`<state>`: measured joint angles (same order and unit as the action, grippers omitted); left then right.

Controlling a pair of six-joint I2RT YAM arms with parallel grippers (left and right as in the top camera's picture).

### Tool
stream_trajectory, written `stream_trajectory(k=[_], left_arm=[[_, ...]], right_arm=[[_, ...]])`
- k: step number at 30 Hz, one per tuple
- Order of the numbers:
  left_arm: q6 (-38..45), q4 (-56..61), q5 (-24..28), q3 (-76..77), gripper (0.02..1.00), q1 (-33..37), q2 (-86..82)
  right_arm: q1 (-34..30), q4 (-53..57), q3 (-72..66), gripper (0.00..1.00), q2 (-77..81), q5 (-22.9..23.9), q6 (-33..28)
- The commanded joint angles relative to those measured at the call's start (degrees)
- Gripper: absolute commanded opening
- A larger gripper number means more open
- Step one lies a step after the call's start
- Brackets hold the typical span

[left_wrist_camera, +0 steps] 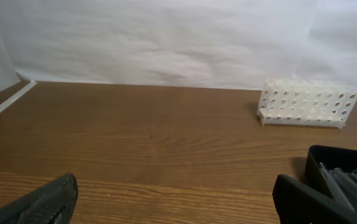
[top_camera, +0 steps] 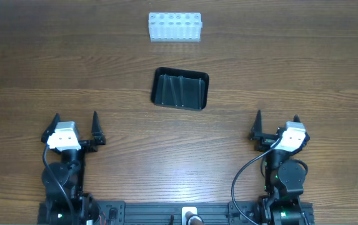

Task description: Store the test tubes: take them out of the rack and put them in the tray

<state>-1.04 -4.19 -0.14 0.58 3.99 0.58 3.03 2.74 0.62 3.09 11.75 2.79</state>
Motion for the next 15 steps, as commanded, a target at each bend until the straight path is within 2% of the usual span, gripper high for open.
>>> stream_trajectory(k=[1, 15], left_arm=[[0.8, -0.2, 0.8, -0.2, 0.998, 0.3, -0.4], [0.8, -0.2, 0.8, -0.2, 0.998, 0.3, -0.4]], right_arm=[[-1.3, -0.2, -0.3, 0.991, -2.8, 0.1, -0.3], [-1.3, 0.5, -0.3, 0.993, -2.8, -0.1, -0.3]])
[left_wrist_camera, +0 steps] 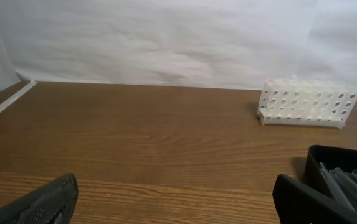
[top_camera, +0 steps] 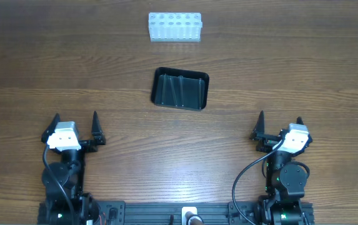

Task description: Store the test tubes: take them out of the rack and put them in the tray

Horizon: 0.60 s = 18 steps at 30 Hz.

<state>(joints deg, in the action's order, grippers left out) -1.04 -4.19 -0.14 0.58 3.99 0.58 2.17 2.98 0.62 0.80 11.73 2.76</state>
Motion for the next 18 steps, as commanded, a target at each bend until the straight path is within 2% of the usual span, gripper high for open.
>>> stream_trajectory(k=[1, 7, 11, 18], left_arm=[[0.8, -0.2, 0.8, -0.2, 0.998, 0.3, -0.4], [0.8, -0.2, 0.8, -0.2, 0.998, 0.3, -0.4], [0.8, -0.2, 0.8, -0.2, 0.996, 0.3, -0.4], [0.8, -0.2, 0.8, -0.2, 0.998, 0.3, -0.4]], right_arm=[[-0.5, 0.3, -0.3, 0.993, -0.5, -0.1, -0.3], [-0.5, 0.4, -0.3, 0.991, -0.5, -1.9, -0.5], [-0.8, 0.7, -0.3, 0.991, -0.5, -5.1, -4.2], [-0.8, 0.8, -0.3, 0.993, -0.5, -5.7, -4.1]])
